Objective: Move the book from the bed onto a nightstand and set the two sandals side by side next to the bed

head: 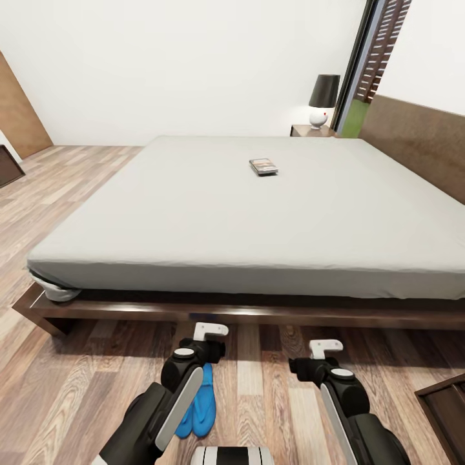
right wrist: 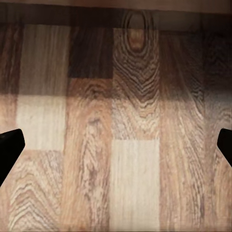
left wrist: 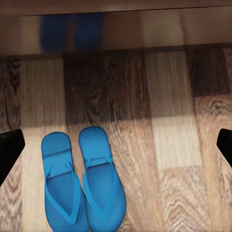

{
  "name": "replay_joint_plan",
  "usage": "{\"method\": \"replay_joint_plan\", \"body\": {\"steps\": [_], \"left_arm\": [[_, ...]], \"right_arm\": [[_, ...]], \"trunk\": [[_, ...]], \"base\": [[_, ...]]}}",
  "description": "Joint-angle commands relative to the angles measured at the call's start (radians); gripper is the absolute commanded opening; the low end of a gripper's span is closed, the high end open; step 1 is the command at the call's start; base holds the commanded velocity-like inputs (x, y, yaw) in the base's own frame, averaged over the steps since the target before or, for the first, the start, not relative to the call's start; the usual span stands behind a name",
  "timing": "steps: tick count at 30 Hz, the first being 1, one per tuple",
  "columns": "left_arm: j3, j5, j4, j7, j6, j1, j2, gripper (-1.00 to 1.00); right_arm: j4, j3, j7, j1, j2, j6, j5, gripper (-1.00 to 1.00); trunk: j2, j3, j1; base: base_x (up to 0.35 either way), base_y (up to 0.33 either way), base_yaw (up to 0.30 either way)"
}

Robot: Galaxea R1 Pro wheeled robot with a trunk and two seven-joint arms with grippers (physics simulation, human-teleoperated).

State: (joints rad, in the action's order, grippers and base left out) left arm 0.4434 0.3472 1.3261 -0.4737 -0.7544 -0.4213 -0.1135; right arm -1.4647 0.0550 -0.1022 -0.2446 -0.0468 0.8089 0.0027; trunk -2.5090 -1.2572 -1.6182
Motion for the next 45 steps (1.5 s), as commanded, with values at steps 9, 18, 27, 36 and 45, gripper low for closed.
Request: {"method": "replay_joint_plan", "body": {"steps": [9, 18, 27, 36, 45], "left_arm": [[0.0, 0.01, -0.004, -0.013, -0.005, 0.009, 0.003, 1.0], [0.004, 0.01, -0.005, -0.02, -0.009, 0.031, 0.004, 1.0], [0.007, 0.013, -0.001, -0.02, -0.01, 0.049, 0.004, 1.0], [0.006, 0.015, 0.002, -0.019, -0.012, 0.055, 0.005, 1.0], [0.006, 0.015, 0.003, -0.02, -0.012, 0.056, 0.005, 1.0]], "right_arm": [[-0.008, -0.008, -0.005, 0.003, 0.001, 0.011, 0.0, 1.0], [-0.012, -0.011, -0.005, 0.004, 0.001, 0.014, 0.0, 1.0], [-0.012, -0.012, -0.005, 0.004, 0.001, 0.014, 0.0, 1.0], [-0.012, -0.011, -0.005, 0.004, 0.001, 0.013, 0.002, 1.0], [-0.013, -0.01, -0.005, 0.004, 0.001, 0.013, 0.003, 1.0]], "trunk": [[0.0, -0.001, 0.0], [0.0, -0.001, 0.0], [0.001, 0.022, 0.003], [0.003, 0.057, 0.007], [0.005, 0.092, 0.011]], "base": [[0.0, 0.0, 0.0], [0.0, 0.0, 0.0], [0.0, 0.0, 0.0], [0.0, 0.0, 0.0], [0.0, 0.0, 0.0]]}}
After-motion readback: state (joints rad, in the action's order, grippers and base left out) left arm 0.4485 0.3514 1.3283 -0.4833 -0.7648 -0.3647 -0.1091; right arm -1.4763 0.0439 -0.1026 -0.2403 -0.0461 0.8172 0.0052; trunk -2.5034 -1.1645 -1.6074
